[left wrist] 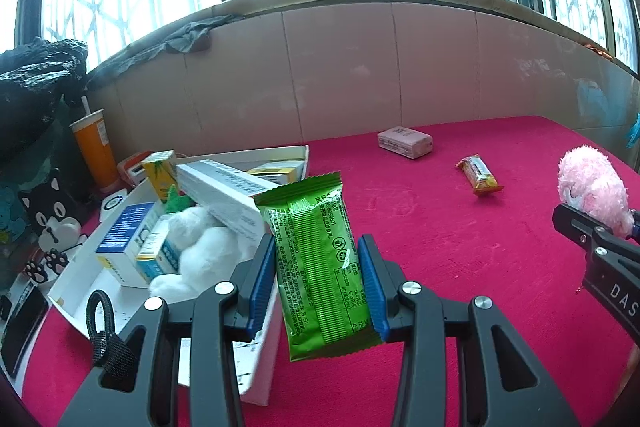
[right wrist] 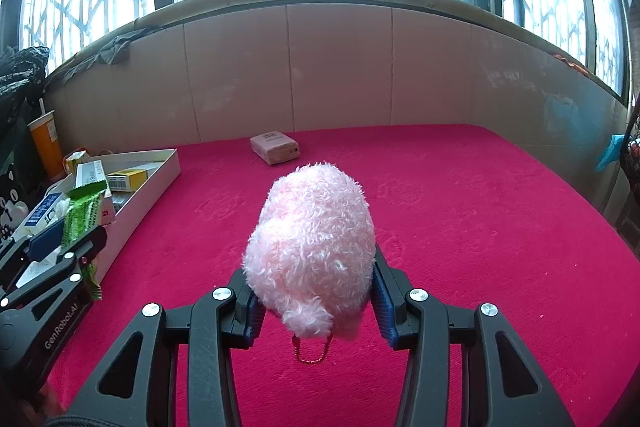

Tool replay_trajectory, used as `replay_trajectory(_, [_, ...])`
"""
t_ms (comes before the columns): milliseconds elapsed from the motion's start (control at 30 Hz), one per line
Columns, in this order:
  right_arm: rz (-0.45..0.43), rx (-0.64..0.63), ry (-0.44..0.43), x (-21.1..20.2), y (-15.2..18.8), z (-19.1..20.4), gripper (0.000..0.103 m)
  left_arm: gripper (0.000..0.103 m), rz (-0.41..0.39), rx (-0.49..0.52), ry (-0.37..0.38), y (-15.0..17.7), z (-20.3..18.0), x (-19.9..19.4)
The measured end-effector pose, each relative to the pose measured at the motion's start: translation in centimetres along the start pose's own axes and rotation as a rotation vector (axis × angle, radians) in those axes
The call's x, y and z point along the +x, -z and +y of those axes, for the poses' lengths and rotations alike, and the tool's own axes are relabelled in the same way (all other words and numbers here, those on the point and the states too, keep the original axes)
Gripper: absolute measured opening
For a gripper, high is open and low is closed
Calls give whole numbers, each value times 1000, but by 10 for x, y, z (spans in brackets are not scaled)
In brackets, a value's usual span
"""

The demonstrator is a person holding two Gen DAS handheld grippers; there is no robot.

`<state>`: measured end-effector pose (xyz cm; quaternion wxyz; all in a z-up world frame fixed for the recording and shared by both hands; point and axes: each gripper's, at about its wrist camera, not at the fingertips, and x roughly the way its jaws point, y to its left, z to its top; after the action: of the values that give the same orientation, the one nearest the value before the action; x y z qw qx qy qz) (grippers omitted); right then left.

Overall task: Organize objects
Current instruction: 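Carry the green wrapper and pink plush with both tools over the tray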

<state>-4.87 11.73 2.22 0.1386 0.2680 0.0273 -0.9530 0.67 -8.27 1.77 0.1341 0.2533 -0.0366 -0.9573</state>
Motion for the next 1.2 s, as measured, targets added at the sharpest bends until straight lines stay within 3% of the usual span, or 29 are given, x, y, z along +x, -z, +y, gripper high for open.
replay_trajectory(333, [17,-40,-12,1,2,17,49,40,16,-49,-25,5,28,0])
replay_trajectory(1200, [45,-111,-50,6,7,58,49,40,18,-63,-41,11,59,-4])
